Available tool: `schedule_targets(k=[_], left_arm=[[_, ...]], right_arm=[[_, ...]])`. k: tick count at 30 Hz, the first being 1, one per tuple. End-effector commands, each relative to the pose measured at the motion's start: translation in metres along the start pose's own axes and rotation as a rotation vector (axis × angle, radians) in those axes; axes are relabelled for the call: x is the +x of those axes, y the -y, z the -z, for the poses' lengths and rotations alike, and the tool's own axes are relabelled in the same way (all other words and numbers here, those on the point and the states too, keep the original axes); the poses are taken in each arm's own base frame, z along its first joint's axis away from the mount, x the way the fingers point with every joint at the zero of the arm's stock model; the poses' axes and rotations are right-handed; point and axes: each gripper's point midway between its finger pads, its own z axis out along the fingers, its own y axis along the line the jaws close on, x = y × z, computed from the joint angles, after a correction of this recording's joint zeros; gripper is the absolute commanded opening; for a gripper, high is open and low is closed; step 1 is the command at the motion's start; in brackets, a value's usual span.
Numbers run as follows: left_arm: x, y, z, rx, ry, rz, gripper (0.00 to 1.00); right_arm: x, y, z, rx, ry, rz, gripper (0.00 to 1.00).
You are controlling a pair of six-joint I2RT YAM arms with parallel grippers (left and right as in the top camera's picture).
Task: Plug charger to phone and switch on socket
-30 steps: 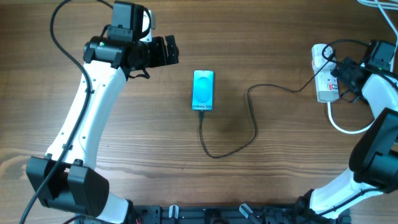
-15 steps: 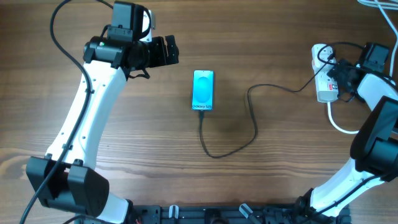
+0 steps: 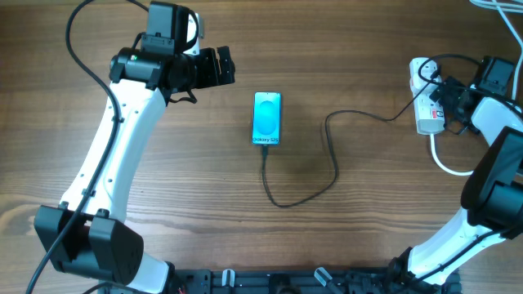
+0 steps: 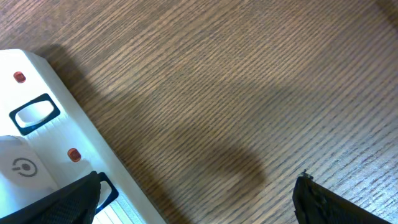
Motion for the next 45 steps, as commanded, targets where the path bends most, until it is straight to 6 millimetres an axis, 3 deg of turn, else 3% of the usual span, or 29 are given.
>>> schedule_targets(k=[1, 27, 33, 41, 45], left_arm=[[0.002, -0.004, -0.004, -0.015, -0.010, 0.012, 1.00], [0.002, -0.004, -0.004, -0.015, -0.010, 0.012, 1.00], [0.002, -0.004, -0.004, -0.015, -0.010, 0.012, 1.00], [0.002, -0.004, -0.004, -0.015, -0.010, 0.012, 1.00], [0.002, -0.004, -0.004, -0.015, -0.010, 0.012, 1.00]], right_arm=[[0.021, -0.016, -0.007, -0.083, -0.075, 0.035, 1.00], [0.029, -0.031, -0.006, -0.095, -0.086, 0.098, 1.00], [0.043, -0.035, -0.018, -0.121, -0.130, 0.111, 1.00], [0.047, -0.037, -0.018, -0.133, -0.148, 0.117, 1.00], [0.039, -0.034, 0.000, -0.120, -0.138, 0.084, 1.00]])
